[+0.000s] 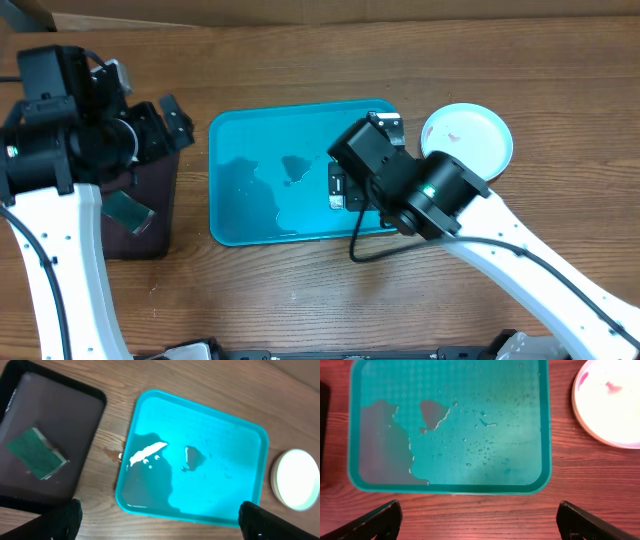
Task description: Clean dirty plates on tray and stack at the side
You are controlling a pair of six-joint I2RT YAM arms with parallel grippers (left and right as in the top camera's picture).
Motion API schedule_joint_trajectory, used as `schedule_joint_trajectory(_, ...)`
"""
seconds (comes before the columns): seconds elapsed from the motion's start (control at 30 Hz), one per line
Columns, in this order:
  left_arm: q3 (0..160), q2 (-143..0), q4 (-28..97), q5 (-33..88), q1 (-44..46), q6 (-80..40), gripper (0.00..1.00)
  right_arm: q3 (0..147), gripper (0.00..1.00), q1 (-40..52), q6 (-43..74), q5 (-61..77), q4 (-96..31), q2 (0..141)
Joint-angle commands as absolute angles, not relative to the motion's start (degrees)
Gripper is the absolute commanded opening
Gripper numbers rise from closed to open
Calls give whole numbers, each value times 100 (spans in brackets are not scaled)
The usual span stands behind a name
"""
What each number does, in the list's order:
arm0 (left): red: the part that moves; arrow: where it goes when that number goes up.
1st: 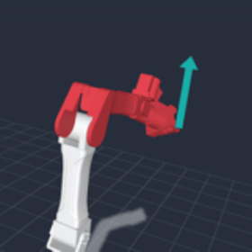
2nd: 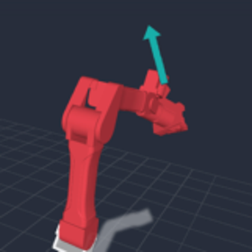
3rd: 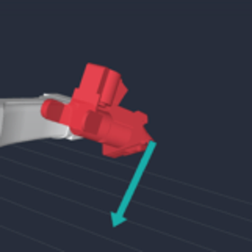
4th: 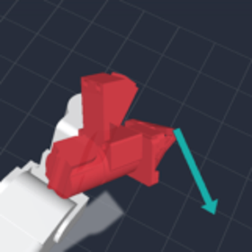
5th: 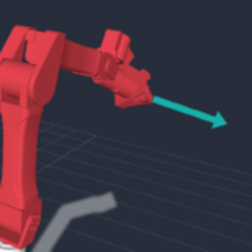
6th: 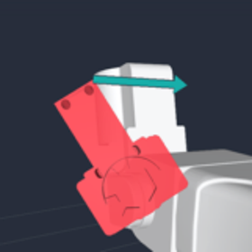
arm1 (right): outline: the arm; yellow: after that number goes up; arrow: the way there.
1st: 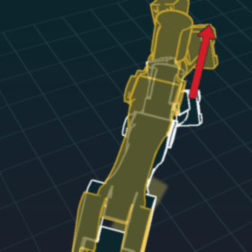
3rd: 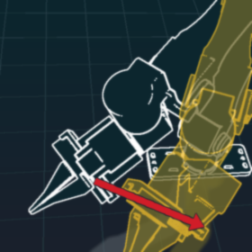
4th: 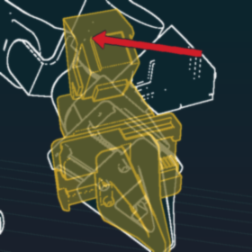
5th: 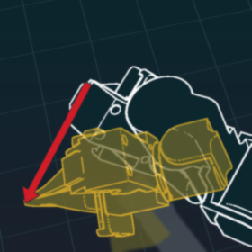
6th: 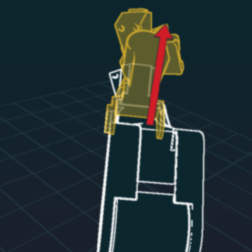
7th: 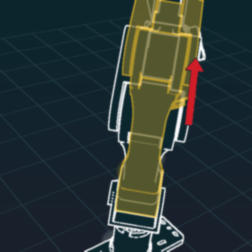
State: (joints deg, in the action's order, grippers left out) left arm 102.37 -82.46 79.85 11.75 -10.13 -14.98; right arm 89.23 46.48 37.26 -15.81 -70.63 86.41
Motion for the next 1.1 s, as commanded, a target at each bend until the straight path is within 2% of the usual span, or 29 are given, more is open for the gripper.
schedule_joint_trajectory(0.0,10162,-8226,8027,1050,-666,-1632,100,8932,100,4654,3750,-2104,-7201,7961)
schedule_joint_trajectory(0.17,9347,-7572,7441,543,222,-1846,100,8932,100,4654,3752,-2864,-7682,7175)
schedule_joint_trajectory(0.37,8112,-6637,6604,-377,1234,-2696,100,8932,100,4654,3750,-2961,-8051,6665)
schedule_joint_trajectory(1.07,7846,-7461,6598,-403,1315,-2707,100,8932,100,4654,3754,-2952,-8138,6665)
